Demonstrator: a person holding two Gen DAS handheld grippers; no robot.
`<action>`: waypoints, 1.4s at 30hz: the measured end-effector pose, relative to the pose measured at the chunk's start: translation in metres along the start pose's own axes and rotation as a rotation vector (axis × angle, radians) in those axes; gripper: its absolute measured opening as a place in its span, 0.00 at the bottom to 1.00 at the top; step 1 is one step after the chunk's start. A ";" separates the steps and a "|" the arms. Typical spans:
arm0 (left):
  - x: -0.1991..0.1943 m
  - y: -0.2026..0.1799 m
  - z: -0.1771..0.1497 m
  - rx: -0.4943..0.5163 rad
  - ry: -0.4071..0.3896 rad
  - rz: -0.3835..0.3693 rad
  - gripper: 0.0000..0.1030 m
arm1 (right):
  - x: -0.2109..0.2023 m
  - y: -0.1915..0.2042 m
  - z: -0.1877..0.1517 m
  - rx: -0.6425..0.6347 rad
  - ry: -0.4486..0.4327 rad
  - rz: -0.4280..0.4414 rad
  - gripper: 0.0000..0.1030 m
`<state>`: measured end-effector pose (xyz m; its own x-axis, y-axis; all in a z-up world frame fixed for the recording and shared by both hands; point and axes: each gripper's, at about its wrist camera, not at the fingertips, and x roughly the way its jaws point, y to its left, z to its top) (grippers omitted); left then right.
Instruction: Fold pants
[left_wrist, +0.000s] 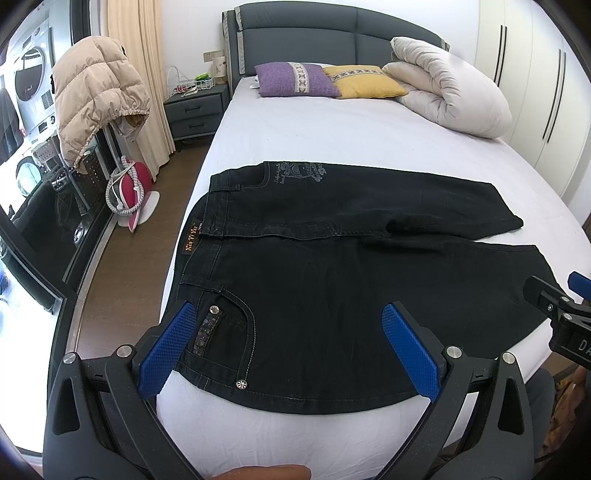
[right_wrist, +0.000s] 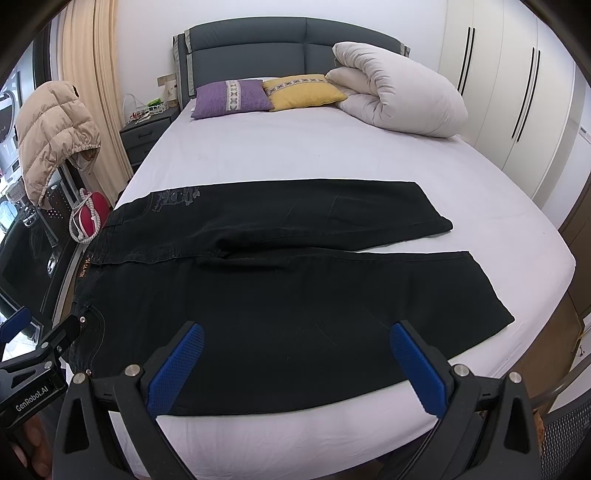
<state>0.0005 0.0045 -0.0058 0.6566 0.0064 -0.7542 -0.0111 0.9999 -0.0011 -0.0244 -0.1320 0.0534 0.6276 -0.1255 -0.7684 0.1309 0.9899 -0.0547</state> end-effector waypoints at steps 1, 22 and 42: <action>0.000 0.000 0.000 0.000 0.000 0.000 1.00 | 0.000 0.000 0.000 0.000 0.001 0.000 1.00; 0.003 0.002 -0.003 -0.002 0.004 0.000 1.00 | 0.001 0.002 -0.002 -0.004 0.003 0.000 1.00; 0.005 0.002 -0.004 -0.002 0.005 -0.003 1.00 | 0.001 0.002 -0.005 -0.007 0.007 0.000 1.00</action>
<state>0.0005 0.0069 -0.0121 0.6531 0.0035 -0.7573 -0.0108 0.9999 -0.0047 -0.0271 -0.1294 0.0491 0.6225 -0.1254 -0.7725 0.1257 0.9903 -0.0594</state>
